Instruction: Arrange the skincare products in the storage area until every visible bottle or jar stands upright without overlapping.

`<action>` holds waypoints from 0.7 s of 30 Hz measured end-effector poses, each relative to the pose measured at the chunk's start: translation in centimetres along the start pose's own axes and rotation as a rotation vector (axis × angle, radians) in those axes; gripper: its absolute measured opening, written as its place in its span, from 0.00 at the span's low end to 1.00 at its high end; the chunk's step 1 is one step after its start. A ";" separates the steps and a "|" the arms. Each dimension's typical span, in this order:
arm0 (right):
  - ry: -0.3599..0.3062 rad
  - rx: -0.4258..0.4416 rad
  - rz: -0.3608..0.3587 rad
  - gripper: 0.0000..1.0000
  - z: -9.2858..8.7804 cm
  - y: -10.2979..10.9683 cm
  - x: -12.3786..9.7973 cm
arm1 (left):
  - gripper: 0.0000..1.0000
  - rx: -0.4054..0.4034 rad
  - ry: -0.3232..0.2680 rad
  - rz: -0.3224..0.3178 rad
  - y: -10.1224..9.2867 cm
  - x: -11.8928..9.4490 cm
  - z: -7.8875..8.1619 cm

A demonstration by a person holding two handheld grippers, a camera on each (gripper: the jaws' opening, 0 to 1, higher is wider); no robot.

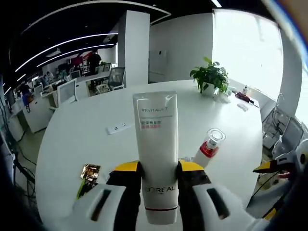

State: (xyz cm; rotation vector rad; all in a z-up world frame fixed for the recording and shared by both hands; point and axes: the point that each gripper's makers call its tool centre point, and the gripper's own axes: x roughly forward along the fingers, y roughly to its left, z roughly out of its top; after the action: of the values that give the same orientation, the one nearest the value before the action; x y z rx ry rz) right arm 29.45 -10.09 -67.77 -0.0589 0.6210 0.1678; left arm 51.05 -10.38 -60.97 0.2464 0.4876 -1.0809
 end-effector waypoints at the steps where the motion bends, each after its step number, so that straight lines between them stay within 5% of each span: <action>1: -0.004 0.006 0.002 0.88 0.1 0.0 0.0 | 0.31 0.006 -0.006 -0.002 -0.2 -0.3 0.1; 21: -0.073 0.137 0.062 0.88 1.0 0.5 -0.5 | 0.31 0.041 -0.105 -0.001 -3.2 -5.4 0.2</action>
State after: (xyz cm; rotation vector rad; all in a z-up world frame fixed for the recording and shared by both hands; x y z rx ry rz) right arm 29.51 -9.59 -66.67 0.0984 0.5602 0.1857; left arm 46.20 -7.68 -58.00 0.2241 0.3719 -1.0997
